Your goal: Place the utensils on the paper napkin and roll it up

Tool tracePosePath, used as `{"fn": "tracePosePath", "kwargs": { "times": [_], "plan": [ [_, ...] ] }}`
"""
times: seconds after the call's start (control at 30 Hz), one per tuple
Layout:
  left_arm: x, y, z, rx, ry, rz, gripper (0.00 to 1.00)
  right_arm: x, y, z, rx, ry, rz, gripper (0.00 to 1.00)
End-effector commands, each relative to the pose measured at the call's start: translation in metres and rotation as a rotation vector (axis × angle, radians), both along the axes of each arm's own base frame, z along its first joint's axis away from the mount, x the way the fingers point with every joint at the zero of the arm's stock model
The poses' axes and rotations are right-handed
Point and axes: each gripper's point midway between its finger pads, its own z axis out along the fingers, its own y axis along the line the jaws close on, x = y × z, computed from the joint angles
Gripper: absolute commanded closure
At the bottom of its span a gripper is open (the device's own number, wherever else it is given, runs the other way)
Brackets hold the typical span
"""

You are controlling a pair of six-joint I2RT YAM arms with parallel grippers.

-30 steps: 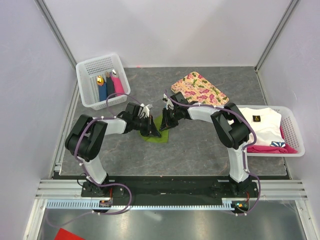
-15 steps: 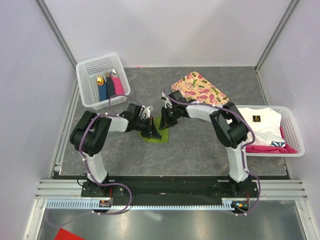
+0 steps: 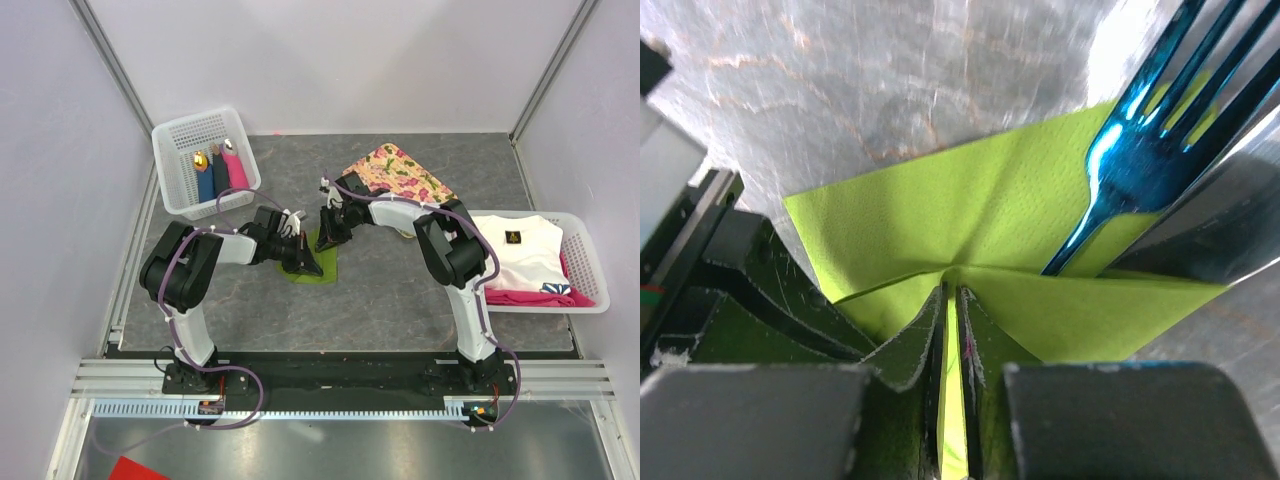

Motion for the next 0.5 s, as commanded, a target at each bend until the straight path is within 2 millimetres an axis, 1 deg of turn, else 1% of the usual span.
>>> {"fn": "tracePosePath", "kwargs": {
  "times": [0.0,0.27,0.37,0.4,0.47],
  "plan": [
    [-0.024,0.026,-0.046,0.168,0.078,0.013,0.98,0.050,-0.037,-0.036,-0.149,-0.121,-0.077,0.85],
    [-0.024,0.027,-0.047,0.174,0.077,0.013,0.98,0.065,-0.037,-0.036,-0.144,-0.149,-0.064,0.84],
    [-0.025,0.028,-0.049,0.177,0.082,0.014,0.98,0.075,-0.039,-0.036,-0.150,-0.169,-0.070,0.84],
    [-0.024,0.027,-0.048,0.175,0.080,0.015,0.98,0.082,-0.042,-0.033,-0.150,-0.181,-0.084,0.84],
    [-0.024,0.027,-0.048,0.175,0.081,0.014,0.98,0.090,-0.043,-0.034,-0.147,-0.186,-0.095,0.84]
  ]
}}
